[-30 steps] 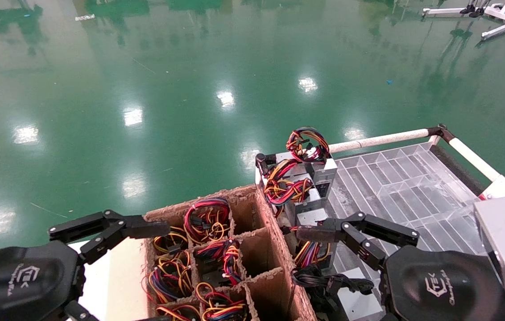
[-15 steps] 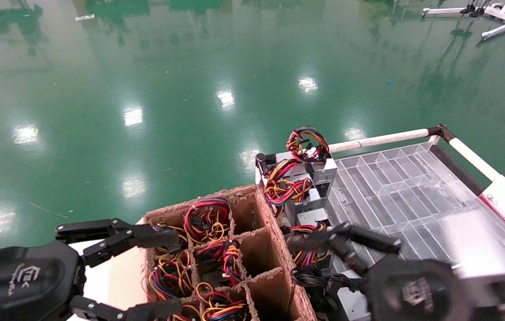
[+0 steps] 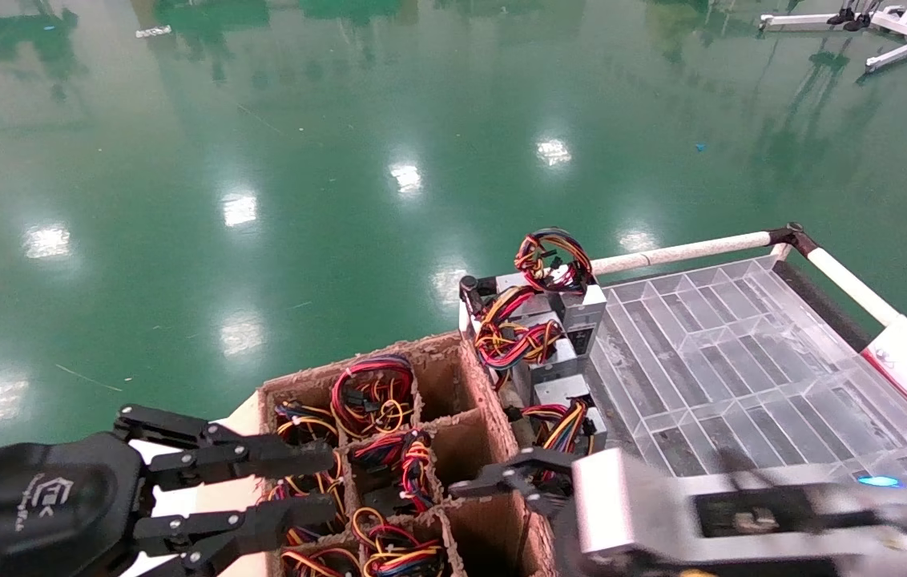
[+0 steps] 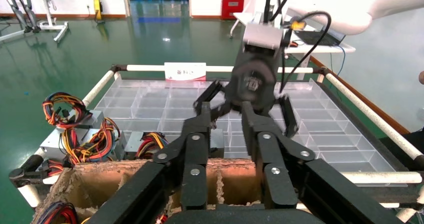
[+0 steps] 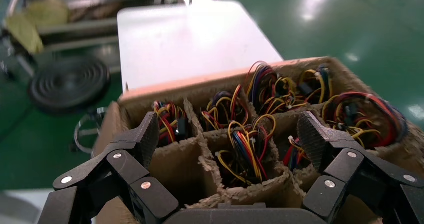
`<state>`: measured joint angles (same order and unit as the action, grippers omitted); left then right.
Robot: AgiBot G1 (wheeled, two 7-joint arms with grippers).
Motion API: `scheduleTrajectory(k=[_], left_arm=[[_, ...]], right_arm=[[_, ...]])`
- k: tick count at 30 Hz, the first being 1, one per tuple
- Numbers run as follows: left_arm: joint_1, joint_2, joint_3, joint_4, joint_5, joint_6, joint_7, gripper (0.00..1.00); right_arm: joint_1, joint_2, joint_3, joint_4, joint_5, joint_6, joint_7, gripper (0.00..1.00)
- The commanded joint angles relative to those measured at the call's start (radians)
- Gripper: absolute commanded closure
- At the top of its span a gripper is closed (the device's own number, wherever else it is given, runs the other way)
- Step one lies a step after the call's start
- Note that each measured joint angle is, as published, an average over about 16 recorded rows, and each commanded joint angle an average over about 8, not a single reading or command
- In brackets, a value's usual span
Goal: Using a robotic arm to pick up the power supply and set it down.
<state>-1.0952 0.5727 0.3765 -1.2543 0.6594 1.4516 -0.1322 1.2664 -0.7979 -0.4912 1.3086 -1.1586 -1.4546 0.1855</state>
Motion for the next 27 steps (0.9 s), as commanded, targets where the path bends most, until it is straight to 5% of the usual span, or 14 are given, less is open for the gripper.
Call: scheduleTrajectory(k=[1, 6, 8, 23, 27], left_arm=[[0.000, 0.000, 0.000, 0.000, 0.000, 0.000, 0.000, 1.00], [0.000, 0.000, 0.000, 0.000, 0.000, 0.000, 0.000, 1.00], [0.000, 0.000, 0.000, 0.000, 0.000, 0.000, 0.000, 1.00], [0.000, 0.000, 0.000, 0.000, 0.000, 0.000, 0.000, 0.99], [0.000, 0.000, 0.000, 0.000, 0.000, 0.000, 0.000, 0.53]], right_arm=[[0.032, -0.027, -0.028, 0.004, -0.056, 0.001, 0.008, 0.25], [0.112, -0.105, -0.096, -0.014, -0.176, -0.020, -0.005, 0.86], [0.142, -0.135, -0.121, -0.028, -0.222, -0.030, -0.016, 0.98], [0.233, -0.271, -0.223, -0.173, -0.348, -0.080, -0.117, 1.00], [0.240, -0.288, -0.235, -0.191, -0.366, -0.076, -0.131, 1.00]])
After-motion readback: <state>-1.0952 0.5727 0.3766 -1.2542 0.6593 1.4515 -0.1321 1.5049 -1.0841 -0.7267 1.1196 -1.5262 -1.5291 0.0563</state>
